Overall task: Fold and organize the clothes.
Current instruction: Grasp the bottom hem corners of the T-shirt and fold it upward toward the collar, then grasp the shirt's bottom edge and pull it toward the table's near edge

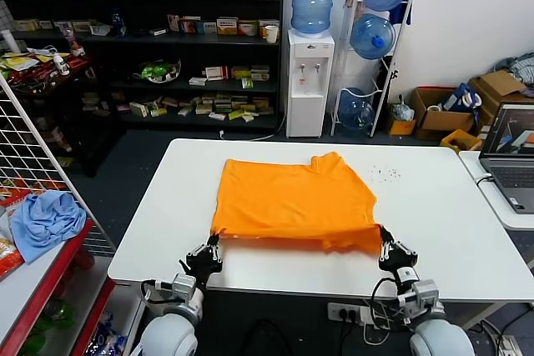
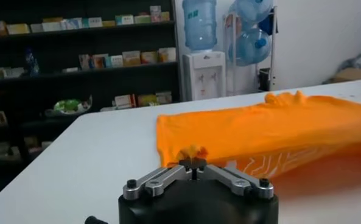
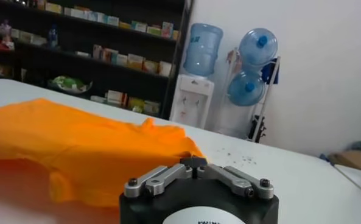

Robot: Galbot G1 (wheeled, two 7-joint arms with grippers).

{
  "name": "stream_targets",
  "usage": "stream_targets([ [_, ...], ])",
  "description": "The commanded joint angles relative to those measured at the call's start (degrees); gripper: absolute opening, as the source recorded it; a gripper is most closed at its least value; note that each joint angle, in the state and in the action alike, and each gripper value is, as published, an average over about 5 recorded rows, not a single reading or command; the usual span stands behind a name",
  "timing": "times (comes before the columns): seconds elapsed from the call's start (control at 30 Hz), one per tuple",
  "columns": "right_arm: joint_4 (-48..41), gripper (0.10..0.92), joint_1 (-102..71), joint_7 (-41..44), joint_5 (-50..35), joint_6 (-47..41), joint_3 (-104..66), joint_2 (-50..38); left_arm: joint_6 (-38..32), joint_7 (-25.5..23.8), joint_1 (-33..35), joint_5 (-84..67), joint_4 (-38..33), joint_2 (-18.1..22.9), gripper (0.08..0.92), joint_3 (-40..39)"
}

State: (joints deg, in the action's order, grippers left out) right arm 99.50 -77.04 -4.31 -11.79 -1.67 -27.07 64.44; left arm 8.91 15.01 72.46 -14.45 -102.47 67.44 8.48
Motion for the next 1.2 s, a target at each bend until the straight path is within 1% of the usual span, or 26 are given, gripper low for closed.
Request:
stream_targets([
  [0.03,-11.51,0.124,11.97,-0.15,0.03,0.92,2.76,-1.49,-0.31,-0.46,-11.2,0.12,10.65,0.23,0.096,-3.47],
  [0.27,-17.79,0.124,17.08,0.29,0.74,0.12,5.06,0.3,-0.28,-1.11,-16.32,0.15,14.17,0.26,0.096,-5.82],
  [0.4,-19.91,0.128,18.86,1.29,0.36,-0.71,5.81,1.02,-0.42,-2.33,-17.25,-0.43,14.86,-0.14,0.102,-6.38],
  [0.47,-20.1,0.155,19.22,1.86,-0.01,-1.21,6.18,1.12,-0.87,-2.66,-16.97,-0.62,14.5,-0.31,0.131,-6.37],
  [0.6,-17.11,0.258,17.74,2.28,-2.18,-3.53,6.41,0.58,-1.09,-1.94,-15.0,-1.56,11.84,-1.01,0.234,-5.79],
  [0.77,-7.04,0.406,10.6,1.71,-3.8,-11.72,4.94,-1.59,0.13,-1.31,-11.17,-4.16,7.38,-3.2,0.381,-4.64],
  [0.9,-1.57,0.518,5.21,0.64,-3.39,-16.37,3.16,-3.13,1.6,-0.76,-9.16,-7.14,5.82,-4.02,0.494,-3.89],
  [1.0,-0.17,0.605,2.37,0.59,-3.15,-17.71,2.09,-3.93,2.79,-0.26,-8.27,-9.77,5.34,-4.13,0.581,-3.46],
  [1.13,-0.71,0.726,1.06,0.59,-2.99,-18.12,1.39,-3.99,3.69,-0.17,-8.44,-11.78,6.12,-3.97,0.693,-3.29],
  [1.2,-1.3,0.772,1.09,0.39,-3.02,-18.18,1.33,-3.7,4.17,-0.15,-8.96,-12.79,6.98,-3.8,0.753,-3.35],
])
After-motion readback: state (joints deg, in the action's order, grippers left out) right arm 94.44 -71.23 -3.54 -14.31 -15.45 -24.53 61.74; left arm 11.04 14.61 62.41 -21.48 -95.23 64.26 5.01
